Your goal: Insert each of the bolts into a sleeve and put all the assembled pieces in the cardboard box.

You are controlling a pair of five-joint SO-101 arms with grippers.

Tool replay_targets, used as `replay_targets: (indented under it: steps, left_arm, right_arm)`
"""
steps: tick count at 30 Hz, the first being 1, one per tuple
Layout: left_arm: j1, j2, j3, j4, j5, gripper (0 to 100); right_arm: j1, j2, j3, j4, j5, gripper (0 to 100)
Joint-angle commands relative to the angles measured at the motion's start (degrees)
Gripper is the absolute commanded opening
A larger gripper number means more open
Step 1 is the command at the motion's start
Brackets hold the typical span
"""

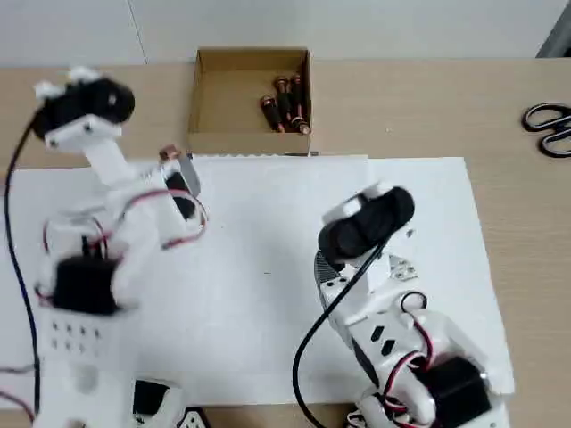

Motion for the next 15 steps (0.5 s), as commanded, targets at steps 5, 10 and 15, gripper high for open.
replay_targets:
  steps: [5, 10, 15]
  left_arm:
    - [5.54, -16.88, 14.2, -10.81, 5.19, 0]
    - [8.62, -21.89, 17.01, -10.9, 7.38, 0]
    - [14.95, -23.65, 17.63, -10.81, 10.55, 0]
  right_arm:
    - [-0.66, -13.14, 14.86, -8.57, 5.45, 0.4]
    - [-5.93, -20.0, 18.11, -8.04, 5.71, 0.4]
    - [-7.25, -23.43, 21.19, -7.96, 5.8, 0.4]
